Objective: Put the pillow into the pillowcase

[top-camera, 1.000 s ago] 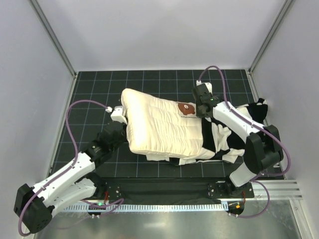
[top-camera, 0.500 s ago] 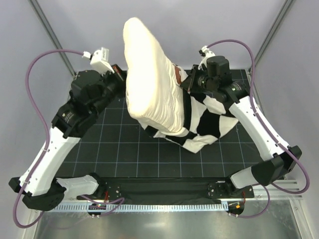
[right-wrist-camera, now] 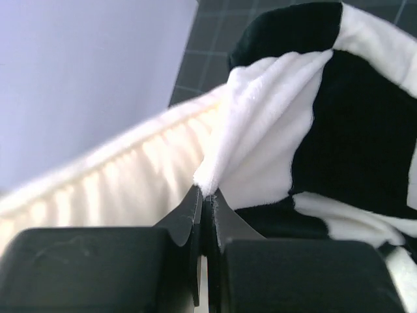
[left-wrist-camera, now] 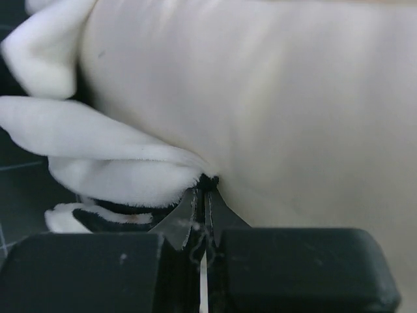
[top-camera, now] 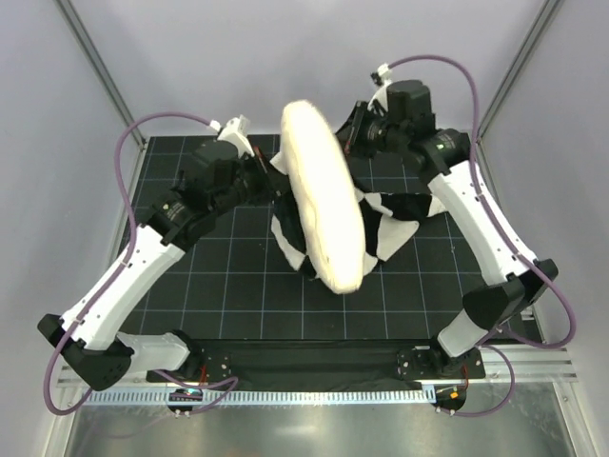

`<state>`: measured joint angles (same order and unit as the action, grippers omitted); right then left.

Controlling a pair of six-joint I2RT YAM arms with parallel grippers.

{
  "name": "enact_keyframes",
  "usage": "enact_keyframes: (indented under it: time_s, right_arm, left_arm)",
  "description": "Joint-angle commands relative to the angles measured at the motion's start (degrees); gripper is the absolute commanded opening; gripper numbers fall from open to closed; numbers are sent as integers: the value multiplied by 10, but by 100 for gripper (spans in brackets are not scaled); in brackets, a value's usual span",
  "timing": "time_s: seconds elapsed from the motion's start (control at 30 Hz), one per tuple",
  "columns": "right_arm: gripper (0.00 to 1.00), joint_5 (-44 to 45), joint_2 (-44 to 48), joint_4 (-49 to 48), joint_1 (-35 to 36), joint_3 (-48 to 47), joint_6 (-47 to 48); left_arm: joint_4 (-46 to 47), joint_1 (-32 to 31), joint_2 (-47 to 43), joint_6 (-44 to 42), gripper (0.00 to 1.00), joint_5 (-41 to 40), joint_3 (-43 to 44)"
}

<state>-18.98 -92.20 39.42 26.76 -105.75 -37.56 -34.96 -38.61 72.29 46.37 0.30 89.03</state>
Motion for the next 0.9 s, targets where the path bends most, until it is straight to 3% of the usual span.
enact_keyframes:
  time_s: [0.0,0.2,0.3,0.43,0.6,0.63,0.7,0.77,0.87]
  right_arm:
    - [4,13,49,3,6,-111,1]
    - [4,137,50,94,0,-103,69]
    - [4,140,49,86,1,-60,83]
    - [4,148,67,23,2,68,104]
    - [4,114,102,-128,4,265,119]
    - [4,109,109,-146,5,284,121]
    - [4,115,107,-169,6,317,128]
    - [4,114,99,-181,6,325,137]
    - [4,97,85,-200,7,321,151]
  left_arm:
    - [45,4,-22,30,0,1,-69]
    - [50,61,-41,48,0,30,-137]
    - [76,87,-27,57,0,56,-184]
    - [128,103,7,52,1,57,-260]
    - [144,123,69,0,7,42,-281]
    - [131,126,71,-18,11,31,-281]
    - [111,129,66,-28,51,-26,-288]
    - [108,144,41,-39,77,-46,-303]
    - [106,184,-2,-44,89,-46,-329]
